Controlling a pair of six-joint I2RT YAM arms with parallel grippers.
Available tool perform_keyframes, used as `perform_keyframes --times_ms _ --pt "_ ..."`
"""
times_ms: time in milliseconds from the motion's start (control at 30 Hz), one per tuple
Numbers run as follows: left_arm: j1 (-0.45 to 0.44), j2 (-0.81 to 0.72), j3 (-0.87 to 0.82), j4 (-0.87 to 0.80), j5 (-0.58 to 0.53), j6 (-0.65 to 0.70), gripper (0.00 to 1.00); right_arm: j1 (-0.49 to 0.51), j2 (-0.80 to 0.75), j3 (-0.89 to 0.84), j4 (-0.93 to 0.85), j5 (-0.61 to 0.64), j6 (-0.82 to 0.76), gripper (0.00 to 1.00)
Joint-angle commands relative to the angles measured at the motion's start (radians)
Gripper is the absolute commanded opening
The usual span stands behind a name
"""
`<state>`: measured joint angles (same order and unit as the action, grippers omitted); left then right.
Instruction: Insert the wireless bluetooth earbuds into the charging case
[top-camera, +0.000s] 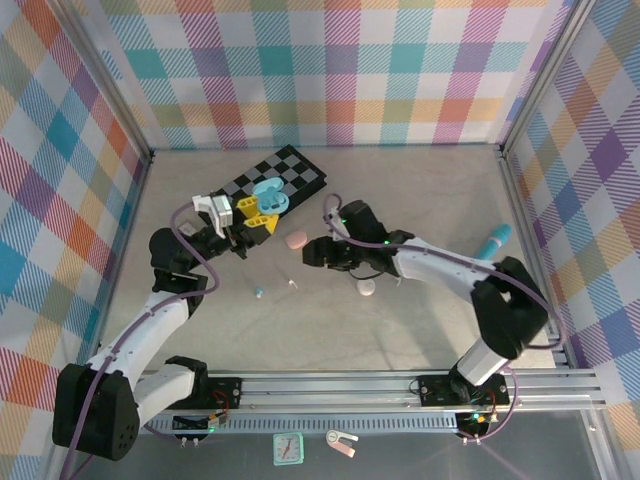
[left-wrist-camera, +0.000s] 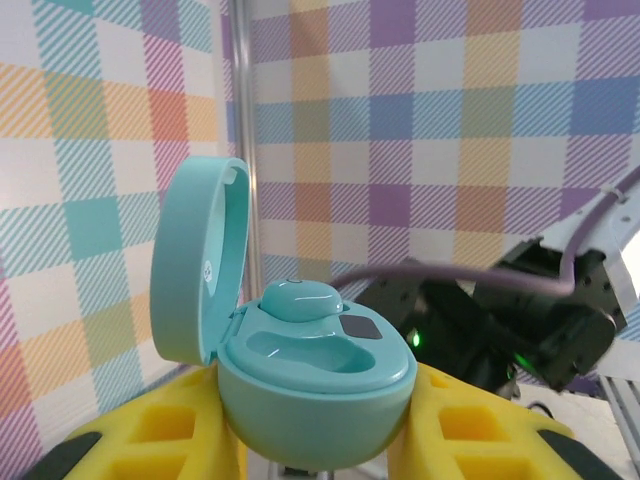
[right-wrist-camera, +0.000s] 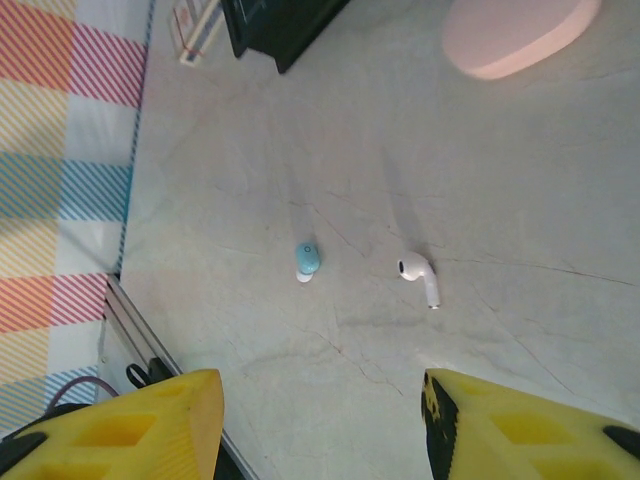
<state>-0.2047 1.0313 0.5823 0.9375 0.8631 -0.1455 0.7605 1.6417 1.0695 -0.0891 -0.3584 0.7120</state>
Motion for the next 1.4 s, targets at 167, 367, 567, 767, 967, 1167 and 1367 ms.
perform_keyframes --times_ms 167,367,567,767,967,1167,1367 --pt "0.078 0.019 0.064 0.011 -0.029 -0.024 0.24 0.114 0.244 0.22 0.039 -0.05 -0.001 0.55" --pt "0.155 0.034 0.075 0.03 -0.065 -0.036 0.24 0.171 0.39 0.332 0.005 -0.043 -0.017 0.54" --pt "0.206 0.05 0.093 0.039 -0.068 -0.054 0.24 0.196 0.472 0.421 -0.031 -0.066 -0.031 0.5" --pt "0.223 0.051 0.094 0.053 -0.062 -0.063 0.24 0.2 0.531 0.48 -0.065 -0.08 -0.036 0.49" --pt "0.223 0.061 0.099 0.062 -0.049 -0.075 0.24 0.2 0.575 0.517 -0.106 -0.049 -0.054 0.49" --pt "0.222 0.061 0.103 0.067 -0.037 -0.078 0.24 0.197 0.616 0.551 -0.147 -0.034 -0.077 0.49" --pt "0.223 0.07 0.101 0.07 -0.028 -0.082 0.23 0.197 0.638 0.56 -0.143 -0.055 -0.071 0.48"
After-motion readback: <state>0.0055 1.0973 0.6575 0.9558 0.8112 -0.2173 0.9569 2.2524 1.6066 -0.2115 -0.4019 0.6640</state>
